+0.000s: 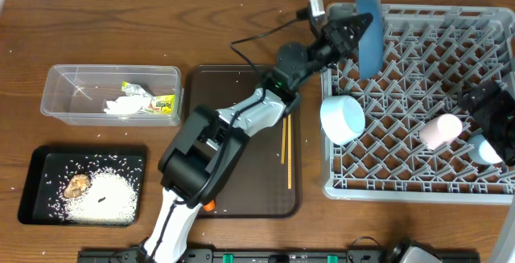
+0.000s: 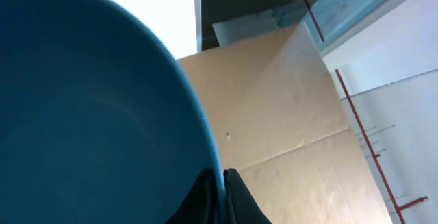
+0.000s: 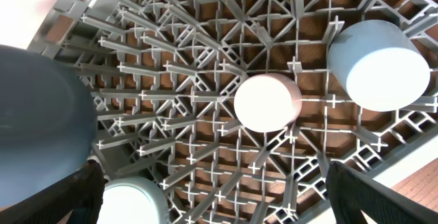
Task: Sort waste into correct bins and load items into the dishwasher rack
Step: 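Carry blue plate to back of dish rack and stand it upright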
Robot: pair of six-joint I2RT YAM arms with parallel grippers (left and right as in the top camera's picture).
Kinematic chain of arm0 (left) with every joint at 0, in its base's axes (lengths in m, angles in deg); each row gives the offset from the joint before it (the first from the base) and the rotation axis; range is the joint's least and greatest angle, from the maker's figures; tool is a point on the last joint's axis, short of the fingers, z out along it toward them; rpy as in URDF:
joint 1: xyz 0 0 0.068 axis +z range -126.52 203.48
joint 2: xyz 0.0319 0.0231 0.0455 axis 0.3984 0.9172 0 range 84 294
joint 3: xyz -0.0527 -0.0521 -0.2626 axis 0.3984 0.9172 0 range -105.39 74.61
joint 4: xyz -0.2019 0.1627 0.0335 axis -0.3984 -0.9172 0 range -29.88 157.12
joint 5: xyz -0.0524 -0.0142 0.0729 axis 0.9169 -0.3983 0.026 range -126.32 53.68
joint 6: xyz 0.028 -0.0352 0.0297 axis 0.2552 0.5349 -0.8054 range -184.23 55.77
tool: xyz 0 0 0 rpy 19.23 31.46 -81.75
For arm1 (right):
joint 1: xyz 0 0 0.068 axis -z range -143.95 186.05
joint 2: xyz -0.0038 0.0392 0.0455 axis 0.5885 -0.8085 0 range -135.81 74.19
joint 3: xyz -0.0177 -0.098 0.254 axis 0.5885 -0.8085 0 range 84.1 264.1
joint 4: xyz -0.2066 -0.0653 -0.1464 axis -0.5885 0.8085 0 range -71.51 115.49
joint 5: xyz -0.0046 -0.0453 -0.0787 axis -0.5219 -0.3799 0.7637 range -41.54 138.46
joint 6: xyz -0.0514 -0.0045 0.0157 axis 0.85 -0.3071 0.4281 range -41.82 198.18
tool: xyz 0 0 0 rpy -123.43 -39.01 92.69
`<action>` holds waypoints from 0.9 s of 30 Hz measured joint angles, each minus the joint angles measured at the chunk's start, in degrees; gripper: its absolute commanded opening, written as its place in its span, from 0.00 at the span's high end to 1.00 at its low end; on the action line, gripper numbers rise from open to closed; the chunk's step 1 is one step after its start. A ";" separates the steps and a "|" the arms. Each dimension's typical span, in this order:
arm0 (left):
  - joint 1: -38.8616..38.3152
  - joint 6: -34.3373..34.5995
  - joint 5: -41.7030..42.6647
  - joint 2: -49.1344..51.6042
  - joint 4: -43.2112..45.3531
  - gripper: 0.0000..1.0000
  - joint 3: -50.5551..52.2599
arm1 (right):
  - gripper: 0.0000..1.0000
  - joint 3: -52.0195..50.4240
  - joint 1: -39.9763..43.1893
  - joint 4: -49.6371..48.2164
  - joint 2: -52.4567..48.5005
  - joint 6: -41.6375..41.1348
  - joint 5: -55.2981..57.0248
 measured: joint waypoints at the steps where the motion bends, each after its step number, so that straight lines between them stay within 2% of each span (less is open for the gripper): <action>1: -0.09 0.02 0.11 0.13 -0.02 0.94 0.00 | 0.04 0.00 0.00 0.02 0.00 0.00 0.00; 6: 0.09 -0.20 0.15 0.15 -3.52 0.94 0.00 | 0.04 0.00 0.00 0.09 0.00 0.00 0.02; 11: 0.81 -1.33 0.59 0.15 -7.30 0.73 -0.13 | 0.04 0.00 0.02 0.11 0.00 0.00 0.46; 18: 2.34 -5.73 3.30 0.17 -15.50 0.63 -0.15 | 0.04 0.00 0.00 0.11 0.00 0.00 0.72; 21: 3.48 -8.02 4.72 0.20 -17.22 0.51 -0.13 | 0.04 0.00 0.00 0.13 0.00 0.00 0.81; 24: 4.72 -10.64 6.45 0.20 -17.79 0.45 -0.15 | 0.04 0.00 0.00 0.13 0.00 0.00 0.83; 27: 5.79 -12.11 7.87 0.20 -20.61 0.45 -0.24 | 0.04 0.00 0.00 0.13 0.00 0.00 0.83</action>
